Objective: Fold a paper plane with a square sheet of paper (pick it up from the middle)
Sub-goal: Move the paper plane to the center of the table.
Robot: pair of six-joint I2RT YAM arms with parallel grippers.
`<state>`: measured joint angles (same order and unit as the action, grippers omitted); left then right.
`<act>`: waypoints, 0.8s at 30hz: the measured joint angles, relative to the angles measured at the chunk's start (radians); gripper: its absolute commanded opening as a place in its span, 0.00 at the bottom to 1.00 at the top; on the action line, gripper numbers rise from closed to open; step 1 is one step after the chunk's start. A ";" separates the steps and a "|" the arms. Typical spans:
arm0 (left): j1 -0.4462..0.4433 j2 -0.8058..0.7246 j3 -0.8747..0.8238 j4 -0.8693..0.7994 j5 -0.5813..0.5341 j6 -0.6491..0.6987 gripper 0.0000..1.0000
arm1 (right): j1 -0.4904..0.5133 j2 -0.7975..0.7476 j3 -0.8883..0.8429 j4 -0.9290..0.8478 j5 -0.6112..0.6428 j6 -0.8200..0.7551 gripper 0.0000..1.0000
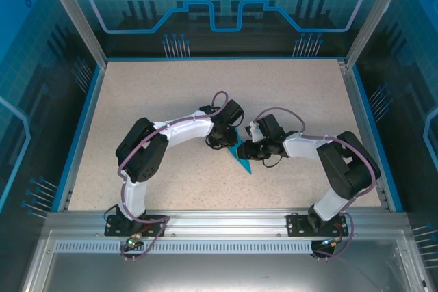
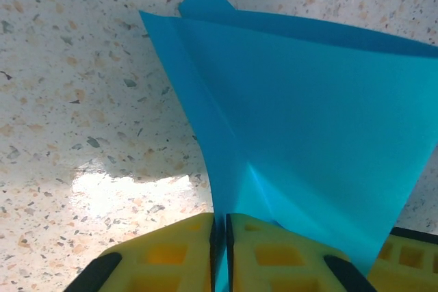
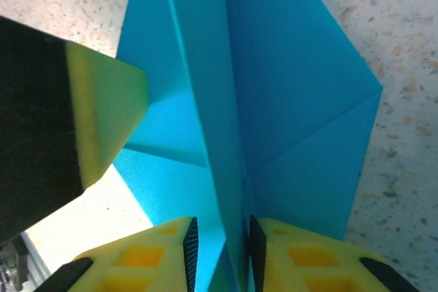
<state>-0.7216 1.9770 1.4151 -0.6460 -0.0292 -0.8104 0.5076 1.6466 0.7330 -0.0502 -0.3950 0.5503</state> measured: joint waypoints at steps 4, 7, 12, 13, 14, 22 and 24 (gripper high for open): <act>0.001 -0.020 -0.014 0.005 0.000 0.000 0.18 | 0.023 0.007 0.022 -0.046 0.059 -0.023 0.25; 0.002 -0.036 -0.025 0.010 0.000 0.000 0.19 | 0.041 0.010 0.042 -0.082 0.101 -0.040 0.19; 0.005 -0.072 -0.044 0.027 -0.001 0.000 0.22 | 0.071 0.010 0.077 -0.135 0.161 -0.062 0.10; 0.005 -0.088 -0.057 0.034 -0.005 0.000 0.24 | 0.079 0.010 0.084 -0.146 0.174 -0.063 0.09; 0.005 -0.107 -0.075 0.041 -0.013 -0.002 0.25 | 0.087 0.009 0.092 -0.160 0.189 -0.063 0.09; 0.020 -0.380 -0.261 0.079 -0.159 -0.040 0.33 | 0.179 -0.011 0.221 -0.308 0.441 -0.037 0.08; 0.035 -0.430 -0.292 0.088 -0.191 -0.056 0.34 | 0.195 -0.012 0.254 -0.336 0.499 -0.014 0.08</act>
<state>-0.6868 1.5467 1.1233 -0.5583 -0.2203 -0.8669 0.7021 1.6344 0.9867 -0.3859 0.1040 0.5362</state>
